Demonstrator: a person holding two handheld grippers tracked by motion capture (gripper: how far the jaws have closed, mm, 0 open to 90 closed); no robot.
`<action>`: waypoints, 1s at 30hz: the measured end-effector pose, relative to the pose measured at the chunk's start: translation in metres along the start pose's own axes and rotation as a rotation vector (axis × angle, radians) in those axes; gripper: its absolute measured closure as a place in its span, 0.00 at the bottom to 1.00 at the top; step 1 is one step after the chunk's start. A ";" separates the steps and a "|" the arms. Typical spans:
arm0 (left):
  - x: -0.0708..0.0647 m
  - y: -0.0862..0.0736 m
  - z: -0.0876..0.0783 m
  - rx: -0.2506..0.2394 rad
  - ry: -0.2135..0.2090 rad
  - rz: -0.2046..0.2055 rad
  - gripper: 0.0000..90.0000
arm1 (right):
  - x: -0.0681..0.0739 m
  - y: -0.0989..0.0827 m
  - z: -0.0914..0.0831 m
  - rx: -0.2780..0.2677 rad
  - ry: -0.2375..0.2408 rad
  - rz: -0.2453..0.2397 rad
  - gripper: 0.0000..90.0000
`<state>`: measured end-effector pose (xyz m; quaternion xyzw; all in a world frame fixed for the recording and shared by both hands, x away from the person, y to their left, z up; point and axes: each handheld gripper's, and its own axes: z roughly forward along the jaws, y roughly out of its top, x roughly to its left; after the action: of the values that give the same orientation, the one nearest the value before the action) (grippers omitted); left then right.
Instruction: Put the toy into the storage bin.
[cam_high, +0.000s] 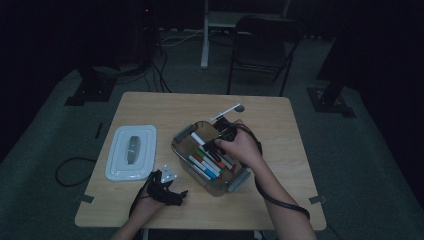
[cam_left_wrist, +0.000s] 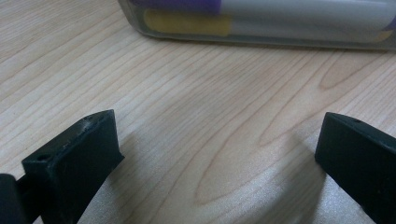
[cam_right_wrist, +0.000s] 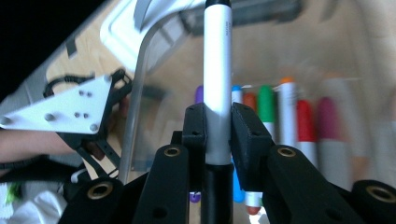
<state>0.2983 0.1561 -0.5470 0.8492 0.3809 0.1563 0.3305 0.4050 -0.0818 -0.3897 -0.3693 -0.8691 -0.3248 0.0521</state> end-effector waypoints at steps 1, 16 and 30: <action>0.000 0.000 0.000 0.001 -0.001 0.000 0.01 | 0.004 0.001 0.016 0.037 0.008 -0.009 0.85; 0.000 0.000 0.000 -0.001 0.000 0.000 0.01 | 0.009 -0.004 0.092 0.243 -0.001 0.005 0.85; 0.000 0.000 0.000 0.000 0.001 0.000 0.01 | 0.003 -0.004 0.056 0.109 0.008 -0.031 0.71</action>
<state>0.2983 0.1561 -0.5470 0.8491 0.3810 0.1566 0.3306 0.4086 -0.0478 -0.4349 -0.3512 -0.8909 -0.2791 0.0706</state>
